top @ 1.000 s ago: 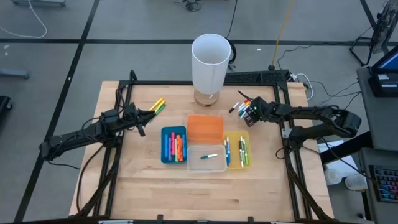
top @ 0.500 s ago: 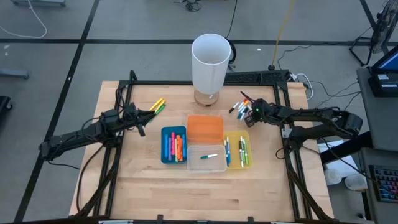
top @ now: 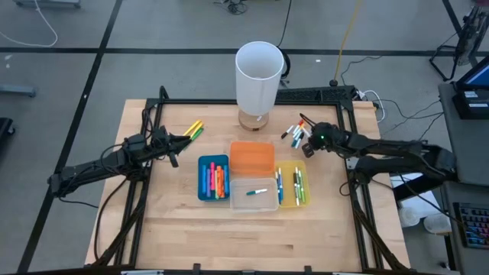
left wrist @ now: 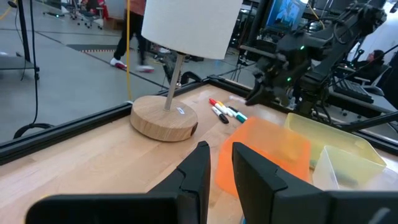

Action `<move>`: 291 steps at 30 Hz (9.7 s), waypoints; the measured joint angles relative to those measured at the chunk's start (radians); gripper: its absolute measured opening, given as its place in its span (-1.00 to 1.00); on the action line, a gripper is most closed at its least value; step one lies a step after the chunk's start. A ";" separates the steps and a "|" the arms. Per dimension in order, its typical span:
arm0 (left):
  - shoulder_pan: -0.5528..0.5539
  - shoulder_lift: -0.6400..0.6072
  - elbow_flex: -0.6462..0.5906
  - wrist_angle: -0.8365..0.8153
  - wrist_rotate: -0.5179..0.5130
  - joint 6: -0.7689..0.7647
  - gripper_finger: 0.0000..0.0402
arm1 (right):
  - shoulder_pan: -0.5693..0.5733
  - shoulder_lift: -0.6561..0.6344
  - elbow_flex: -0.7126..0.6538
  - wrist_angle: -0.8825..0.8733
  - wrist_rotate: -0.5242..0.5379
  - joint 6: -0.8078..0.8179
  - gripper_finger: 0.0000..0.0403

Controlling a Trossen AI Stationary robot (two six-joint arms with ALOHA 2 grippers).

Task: Pick & Place Markers
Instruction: Put the small pink highlighter pen into the transparent bin, then put the right small black highlighter pen into the transparent bin, then put the small green highlighter pen into the transparent bin

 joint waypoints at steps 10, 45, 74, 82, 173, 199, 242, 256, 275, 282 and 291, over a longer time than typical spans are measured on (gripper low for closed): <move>0.000 0.000 0.000 0.000 0.000 0.000 -0.64 | 0.172 -0.220 0.000 0.052 -0.006 -0.055 -0.83; 0.000 0.000 0.000 0.000 0.000 0.000 -0.64 | 0.826 0.507 0.574 0.021 -0.283 -0.186 -0.48; 0.000 0.000 0.000 0.000 0.000 0.000 -0.64 | 0.612 0.199 0.574 -0.263 0.416 -0.139 -0.39; 0.000 0.000 0.000 0.000 0.000 0.000 -0.64 | 0.241 0.253 0.573 -0.577 0.142 0.235 -0.27; 0.000 0.000 0.000 0.000 0.000 0.000 -0.64 | 0.418 0.181 0.380 0.100 -0.365 -0.174 -0.89; 0.000 0.000 0.000 0.000 0.000 0.000 -0.64 | 0.711 0.502 0.595 0.061 -0.440 -0.182 -0.38; -0.001 0.000 0.000 0.000 0.000 0.000 -0.64 | 0.116 0.454 0.415 -0.215 0.000 0.047 -0.36; -0.001 0.000 0.000 0.000 0.000 0.000 -0.64 | 0.104 0.464 0.358 -0.188 0.000 0.083 -0.35; -0.001 0.000 0.000 0.000 0.000 0.000 -0.64 | 0.084 0.462 0.236 -0.107 -0.050 -0.015 -0.89; -0.001 0.000 0.000 0.000 0.000 0.000 -0.64 | 0.087 0.391 0.234 -0.090 -0.050 -0.050 -0.88; -0.001 0.000 0.000 0.000 0.000 0.000 -0.64 | 0.138 0.134 0.230 -0.032 -0.059 -0.112 -0.89</move>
